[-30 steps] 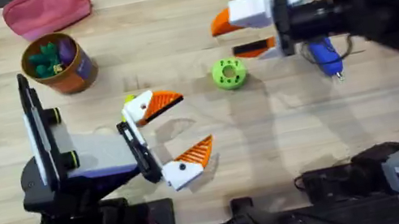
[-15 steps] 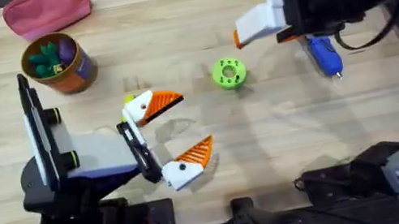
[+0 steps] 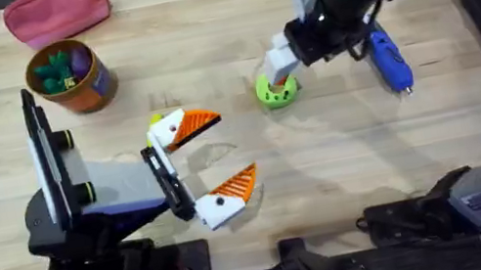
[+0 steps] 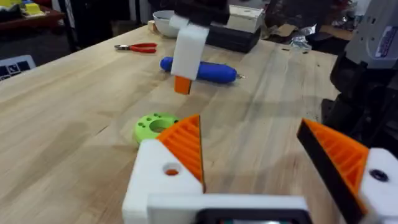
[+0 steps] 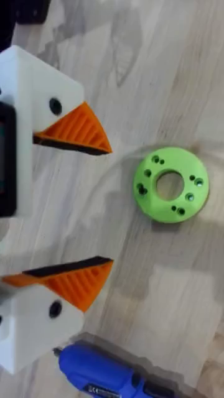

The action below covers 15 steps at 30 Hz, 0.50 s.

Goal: Pick up the gripper from the table and insert it into the empty holder that is missing its gripper. Then pick up a screw, insert it into the mounting hole, and use the screwdriver to tighten it. Finally, clean up the table by picking up the vegetable and placing it into the bucket.

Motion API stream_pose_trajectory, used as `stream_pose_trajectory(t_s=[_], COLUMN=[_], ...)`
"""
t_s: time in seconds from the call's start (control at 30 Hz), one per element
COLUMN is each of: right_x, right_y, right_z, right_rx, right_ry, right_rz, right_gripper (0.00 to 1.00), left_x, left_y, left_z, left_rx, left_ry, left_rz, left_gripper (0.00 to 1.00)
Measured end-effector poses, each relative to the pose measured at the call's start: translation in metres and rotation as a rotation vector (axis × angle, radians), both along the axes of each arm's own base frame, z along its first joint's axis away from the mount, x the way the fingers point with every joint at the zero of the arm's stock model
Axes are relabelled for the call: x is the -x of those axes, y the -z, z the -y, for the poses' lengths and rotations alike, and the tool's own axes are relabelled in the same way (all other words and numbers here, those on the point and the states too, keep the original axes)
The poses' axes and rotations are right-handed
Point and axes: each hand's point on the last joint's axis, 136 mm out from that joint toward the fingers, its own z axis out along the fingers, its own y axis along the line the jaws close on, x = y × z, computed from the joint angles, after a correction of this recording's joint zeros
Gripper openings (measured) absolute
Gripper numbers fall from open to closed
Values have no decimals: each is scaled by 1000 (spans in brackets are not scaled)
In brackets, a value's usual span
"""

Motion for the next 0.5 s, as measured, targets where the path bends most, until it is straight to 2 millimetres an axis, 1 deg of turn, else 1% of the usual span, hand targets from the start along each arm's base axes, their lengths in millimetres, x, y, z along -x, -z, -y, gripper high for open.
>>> stream_pose_trajectory(t_s=[0.13, 0.27, 0.33, 0.4, 0.5], right_x=[-3, -3, -3, -3, -3], right_y=[22, 37, 41, 42, 41], right_z=[2, 1, -3, -9, -16], right_rx=[57, 104, 113, 112, 106], right_ry=[-1, -14, -28, -44, -63], right_rz=[-49, -78, -80, -68, -55], right_gripper=[832, 796, 769, 719, 684], left_x=[0, 0, 0, 0, 0], left_y=[0, 0, 0, 0, 0], left_z=[0, 0, 0, 0, 0], left_rx=[0, -1, -1, -1, -1], left_ry=[2, 2, 2, 2, 2], left_rz=[0, 2, 2, 2, 2], left_gripper=[950, 950, 950, 950, 950])
